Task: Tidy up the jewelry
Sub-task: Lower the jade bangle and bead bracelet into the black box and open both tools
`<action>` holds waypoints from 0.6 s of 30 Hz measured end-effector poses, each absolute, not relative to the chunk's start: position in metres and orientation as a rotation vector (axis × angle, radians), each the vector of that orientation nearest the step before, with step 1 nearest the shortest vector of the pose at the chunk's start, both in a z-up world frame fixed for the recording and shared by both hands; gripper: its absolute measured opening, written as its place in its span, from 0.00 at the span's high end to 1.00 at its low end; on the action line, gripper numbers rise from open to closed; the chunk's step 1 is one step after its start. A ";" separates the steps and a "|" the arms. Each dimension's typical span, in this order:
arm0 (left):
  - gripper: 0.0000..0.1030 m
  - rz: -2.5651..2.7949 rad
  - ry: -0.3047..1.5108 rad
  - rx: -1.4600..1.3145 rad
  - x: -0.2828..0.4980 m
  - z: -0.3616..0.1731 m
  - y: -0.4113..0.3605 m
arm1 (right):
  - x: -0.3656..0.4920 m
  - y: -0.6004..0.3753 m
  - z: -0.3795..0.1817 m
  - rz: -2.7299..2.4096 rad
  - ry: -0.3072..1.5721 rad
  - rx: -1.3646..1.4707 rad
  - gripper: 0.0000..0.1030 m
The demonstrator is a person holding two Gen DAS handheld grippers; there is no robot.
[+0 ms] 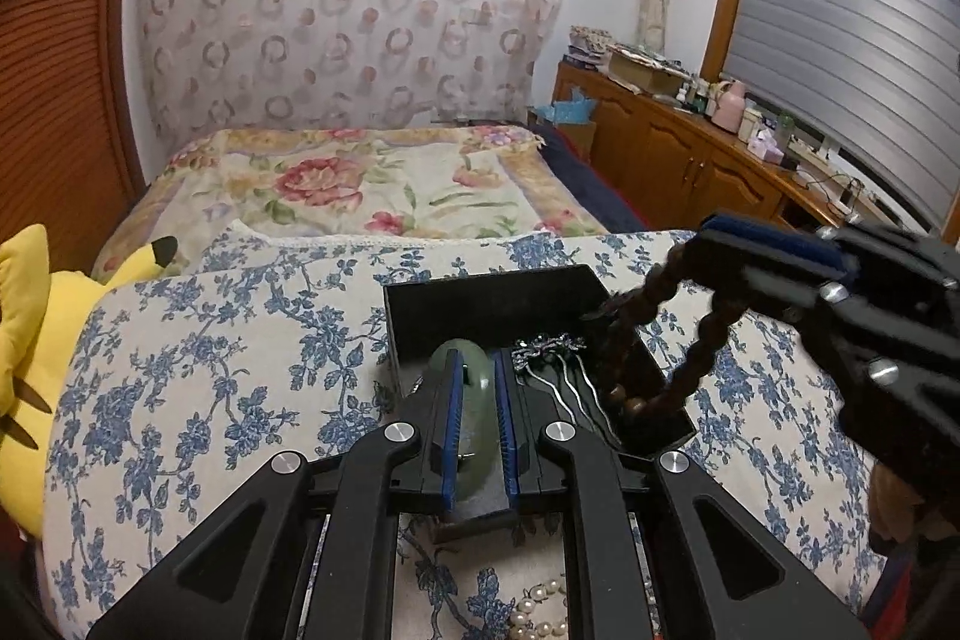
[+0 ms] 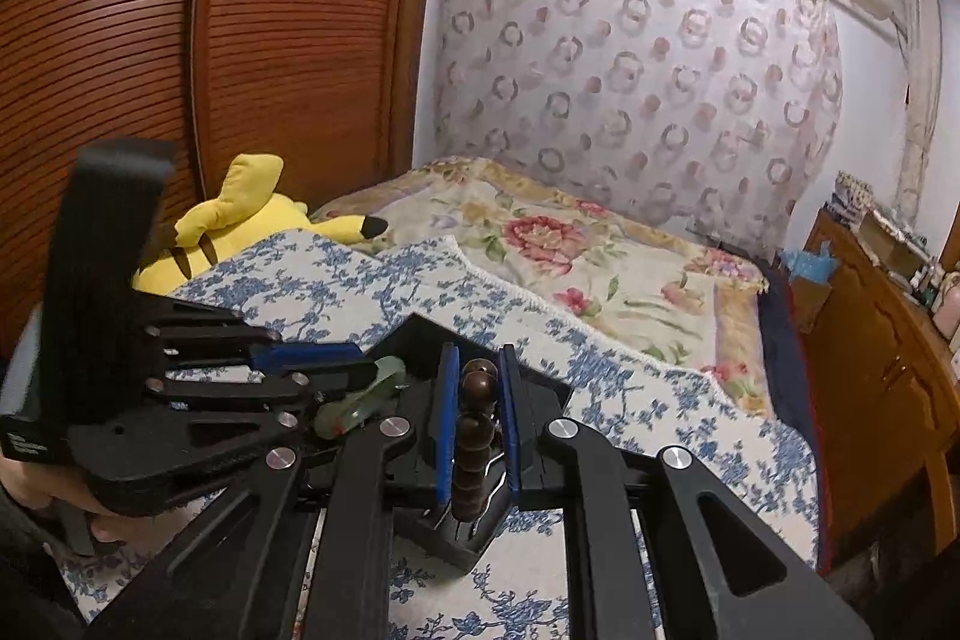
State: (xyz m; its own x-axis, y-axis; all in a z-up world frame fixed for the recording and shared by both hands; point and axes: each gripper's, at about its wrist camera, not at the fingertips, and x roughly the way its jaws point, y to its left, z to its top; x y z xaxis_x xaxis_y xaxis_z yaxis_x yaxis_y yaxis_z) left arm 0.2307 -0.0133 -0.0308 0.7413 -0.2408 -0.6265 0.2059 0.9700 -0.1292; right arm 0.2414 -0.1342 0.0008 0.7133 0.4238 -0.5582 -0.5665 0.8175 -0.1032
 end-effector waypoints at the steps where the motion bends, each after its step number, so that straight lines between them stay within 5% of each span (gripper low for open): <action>1: 0.91 -0.246 0.691 -0.052 0.230 -0.030 -0.013 | 0.243 -0.134 -0.001 0.558 0.551 -0.274 0.86; 10: 0.90 -0.242 0.649 -0.052 0.210 -0.017 -0.002 | 0.249 -0.129 -0.016 0.599 0.611 -0.228 0.86; 18: 0.79 -0.213 0.637 -0.043 0.192 -0.021 0.011 | 0.252 -0.127 -0.026 0.616 0.644 -0.207 0.85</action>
